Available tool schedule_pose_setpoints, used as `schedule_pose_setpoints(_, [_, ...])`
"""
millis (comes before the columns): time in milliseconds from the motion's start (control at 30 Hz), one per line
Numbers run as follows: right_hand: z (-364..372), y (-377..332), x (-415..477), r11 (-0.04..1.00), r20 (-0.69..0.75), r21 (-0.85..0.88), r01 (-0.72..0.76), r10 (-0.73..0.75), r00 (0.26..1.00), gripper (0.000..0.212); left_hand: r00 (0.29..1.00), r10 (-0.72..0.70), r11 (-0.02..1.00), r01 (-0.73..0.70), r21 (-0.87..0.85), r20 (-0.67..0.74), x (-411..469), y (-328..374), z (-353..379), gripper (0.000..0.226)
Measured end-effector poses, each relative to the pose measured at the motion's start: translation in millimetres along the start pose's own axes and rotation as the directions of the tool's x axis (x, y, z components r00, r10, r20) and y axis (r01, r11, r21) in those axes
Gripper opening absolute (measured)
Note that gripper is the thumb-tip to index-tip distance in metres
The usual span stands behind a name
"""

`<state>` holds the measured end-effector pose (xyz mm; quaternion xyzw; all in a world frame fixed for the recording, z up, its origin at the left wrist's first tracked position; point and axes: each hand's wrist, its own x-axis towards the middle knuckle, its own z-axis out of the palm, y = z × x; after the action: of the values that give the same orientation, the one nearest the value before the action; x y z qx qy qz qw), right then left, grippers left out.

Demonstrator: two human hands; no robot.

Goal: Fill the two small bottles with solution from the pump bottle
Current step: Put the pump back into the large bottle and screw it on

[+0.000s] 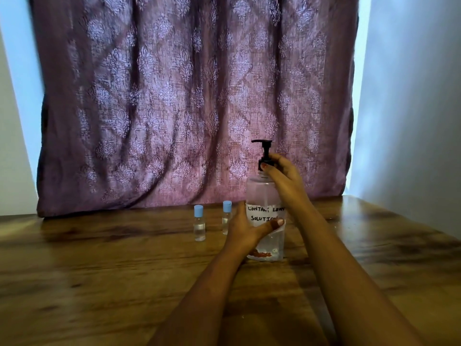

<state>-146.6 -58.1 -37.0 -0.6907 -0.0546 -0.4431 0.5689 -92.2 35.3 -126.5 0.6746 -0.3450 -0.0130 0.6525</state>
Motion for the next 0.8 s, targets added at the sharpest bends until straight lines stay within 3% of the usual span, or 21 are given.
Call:
schedule_pose_setpoints(100, [-2.6,0.2,0.8,1.000,0.017,0.013,-0.003,0.003,1.000,0.022,1.000,-0.004,1.000,0.004,-0.008,0.000,0.6,0.0,0.4,0.071])
schedule_pose_setpoints(267, [0.3,1.5,0.1,0.995,-0.101,-0.100,0.028,-0.038,0.994,0.042,1.000,0.014,1.000,-0.014,-0.001,0.015,-0.1,0.6,0.3,0.072])
schedule_pose_setpoints(333, [1.5,-0.1,-1.3,0.993,-0.082,-0.117,0.027,-0.036,0.996,0.044,1.000,0.014,1.000,-0.014,-0.009,0.019,-0.7,0.2,-0.1,0.071])
schedule_pose_setpoints(533, [-4.1,-3.0,-0.4,0.998,0.050,0.013,-0.058,0.057,0.997,0.018,1.000,0.009,1.000,-0.009,-0.019,0.004,-0.3,-0.6,-0.2,0.066])
schedule_pose_setpoints(800, [-1.7,1.6,-0.2,0.997,-0.055,-0.074,0.008,-0.012,0.998,0.042,0.999,0.037,0.999,-0.037,-0.006,0.015,-1.0,-0.5,-0.2,0.065])
